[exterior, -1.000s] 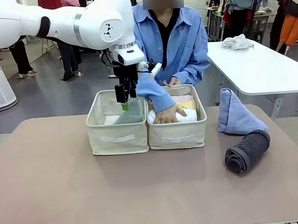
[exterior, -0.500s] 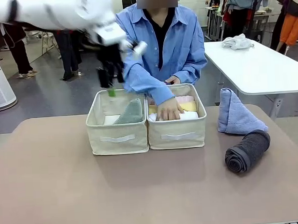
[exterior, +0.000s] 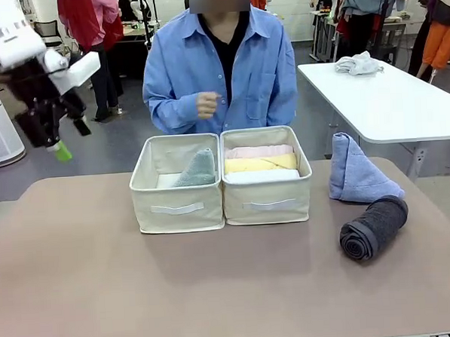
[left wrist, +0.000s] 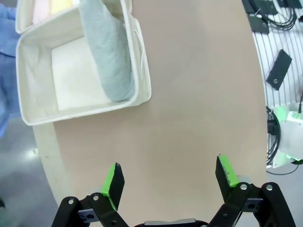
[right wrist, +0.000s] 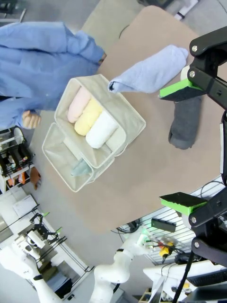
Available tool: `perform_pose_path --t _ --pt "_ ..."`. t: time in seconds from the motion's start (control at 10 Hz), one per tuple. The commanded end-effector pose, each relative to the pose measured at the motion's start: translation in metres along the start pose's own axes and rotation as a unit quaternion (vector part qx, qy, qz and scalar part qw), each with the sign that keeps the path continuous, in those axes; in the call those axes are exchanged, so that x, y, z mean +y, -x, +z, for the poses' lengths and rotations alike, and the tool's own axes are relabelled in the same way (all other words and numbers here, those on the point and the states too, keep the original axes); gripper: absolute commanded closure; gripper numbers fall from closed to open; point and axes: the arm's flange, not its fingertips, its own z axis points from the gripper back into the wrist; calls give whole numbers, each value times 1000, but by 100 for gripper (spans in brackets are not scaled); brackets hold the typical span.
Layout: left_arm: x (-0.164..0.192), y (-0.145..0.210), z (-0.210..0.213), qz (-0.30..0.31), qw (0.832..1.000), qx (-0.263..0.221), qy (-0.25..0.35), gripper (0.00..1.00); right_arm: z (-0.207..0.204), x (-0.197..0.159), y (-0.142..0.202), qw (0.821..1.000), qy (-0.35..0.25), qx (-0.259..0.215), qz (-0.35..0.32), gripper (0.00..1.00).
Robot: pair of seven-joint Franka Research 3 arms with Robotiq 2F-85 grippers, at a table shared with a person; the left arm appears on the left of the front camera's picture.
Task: Sort the towels based on their folding style.
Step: Pick up one triangle-folded towel and place it in the left Fabric basket, then pick up another triangle-folded towel from the table and place it in the left Fabric basket.
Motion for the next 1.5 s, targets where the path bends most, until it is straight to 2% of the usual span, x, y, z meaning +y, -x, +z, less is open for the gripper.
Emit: perform_pose_path --t 0.0,0.1,0.7,0.8,0.9,1.0,1.2,1.3,1.4 --pt "9 -19 -11 -2 1000 15 3 0 -1 1 1 1000 -6 -7 4 0" --pt "0 0 0 0 1000 0 0 0 -1 1 1 1000 -6 -7 4 0" --pt "2 0 -2 2 1000 0 -1 0 -1 1 1 1000 -6 -7 4 0" --pt "7 28 19 -21 996 -83 -19 0 -1 1 1 1000 -6 -7 4 0" --pt "14 71 43 -14 985 -174 -17 0 -1 1 1 1000 -6 -7 4 0" --pt "12 112 60 -1 972 -234 -32 0 -1 1 1 1000 -6 -7 4 0" --pt "3 199 90 32 932 -358 -47 0 -1 1 1 1000 -6 -7 4 0" --pt "2 247 92 43 901 -430 -23 0 -1 1 1 1000 -6 -7 4 0" --pt "-3 275 86 63 887 -456 -22 0 -1 1 1 1000 -6 -7 4 0"
